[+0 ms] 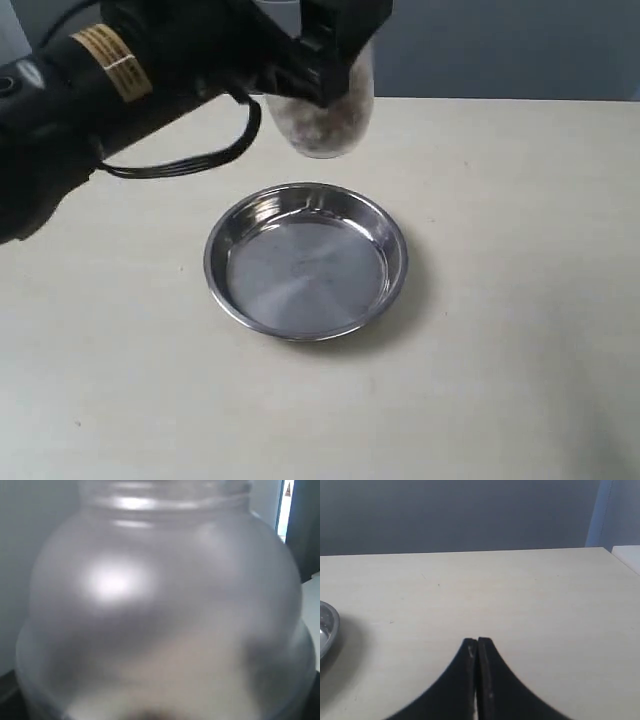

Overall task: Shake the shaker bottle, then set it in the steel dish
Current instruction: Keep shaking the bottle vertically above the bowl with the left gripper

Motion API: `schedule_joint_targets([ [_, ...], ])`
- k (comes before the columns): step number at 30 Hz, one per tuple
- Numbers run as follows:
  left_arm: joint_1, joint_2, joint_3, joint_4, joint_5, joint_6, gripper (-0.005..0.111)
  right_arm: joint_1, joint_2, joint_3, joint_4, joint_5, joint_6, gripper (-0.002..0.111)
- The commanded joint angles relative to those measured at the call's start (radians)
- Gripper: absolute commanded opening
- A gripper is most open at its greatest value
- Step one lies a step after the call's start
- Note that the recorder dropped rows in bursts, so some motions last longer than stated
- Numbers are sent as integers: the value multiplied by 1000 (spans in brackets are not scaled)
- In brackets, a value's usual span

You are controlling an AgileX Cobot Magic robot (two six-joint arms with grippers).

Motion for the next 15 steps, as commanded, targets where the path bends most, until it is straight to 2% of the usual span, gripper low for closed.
schedule_joint_targets([
  [1, -3, 135, 77, 14, 90, -76, 0, -4, -4, 1, -3, -13, -1, -1],
  [4, -3, 123, 85, 75, 12, -115, 0, -4, -4, 1, -3, -13, -1, -1],
  [7, 1, 96, 85, 50, -77, -112, 0, -4, -4, 1, -3, -13, -1, -1],
  [15, 1, 86, 85, 19, -75, -69, 0, -4, -4, 1, -3, -13, -1, -1],
])
